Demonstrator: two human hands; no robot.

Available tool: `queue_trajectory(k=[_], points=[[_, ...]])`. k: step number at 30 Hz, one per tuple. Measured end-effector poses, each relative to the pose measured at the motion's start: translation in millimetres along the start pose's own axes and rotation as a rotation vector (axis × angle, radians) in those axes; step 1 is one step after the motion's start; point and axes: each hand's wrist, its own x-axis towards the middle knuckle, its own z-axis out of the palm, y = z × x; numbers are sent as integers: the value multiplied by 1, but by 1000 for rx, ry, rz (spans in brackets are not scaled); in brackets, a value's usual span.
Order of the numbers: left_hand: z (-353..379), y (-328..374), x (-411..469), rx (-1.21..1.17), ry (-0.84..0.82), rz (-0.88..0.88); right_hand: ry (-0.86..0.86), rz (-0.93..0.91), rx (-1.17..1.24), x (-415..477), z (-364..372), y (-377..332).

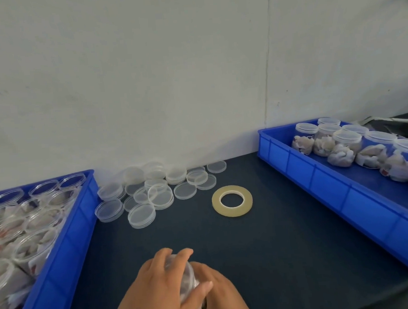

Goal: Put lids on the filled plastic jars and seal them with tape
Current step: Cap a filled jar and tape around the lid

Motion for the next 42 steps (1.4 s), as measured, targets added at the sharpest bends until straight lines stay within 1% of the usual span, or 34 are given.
queue_trajectory(k=[1,2,3,4,5,6,8,10,13,15,17,19,21,23,25,28,31,36,39,40,42], points=[[4,-4,1,13,-10,18,89,-32,-75,-1,0,-3],[5,-7,1,12,-10,77,166,-103,-80,-4,0,-7],[4,-11,0,10,-40,107,188,-144,-11,-8,-1,-13],[3,-15,0,-28,-30,163,136,-153,115,-9,-3,-20],[0,-19,0,-86,-57,183,77,-148,216,-11,-7,-22],[-2,-23,1,-128,-56,232,15,-136,289,-11,-11,-22],[-4,-29,4,-153,-75,331,-49,-136,376,-12,-17,-22],[-4,-29,6,-184,-43,425,-79,-94,409,-13,-20,-22],[-2,-22,8,-271,39,497,-102,-85,377,-14,-20,-21],[-2,-22,9,-342,-4,508,-128,-108,381,-14,-20,-21],[-5,-25,10,-402,-55,486,-142,-114,409,-15,-19,-21],[-7,-28,11,-401,-66,424,-118,-88,421,-14,-18,-21],[-4,-24,9,-308,-24,314,-46,-60,418,-14,-16,-20],[4,-14,5,-150,30,188,19,-57,392,-13,-13,-20],[13,-2,3,-41,100,73,42,-64,332,-12,-9,-19],[17,7,6,3,185,-104,95,-88,180,-11,-4,-20],[16,9,10,82,174,-228,137,-104,112,-12,-2,-22],[6,14,14,168,71,-310,189,-140,54,-18,-4,-27],[-1,14,14,150,0,-338,213,-153,5,-19,-3,-30],[-4,11,11,140,-33,-294,223,-153,7,-19,-5,-30],[-12,4,3,136,-115,-133,202,-152,85,-19,-10,-27]])
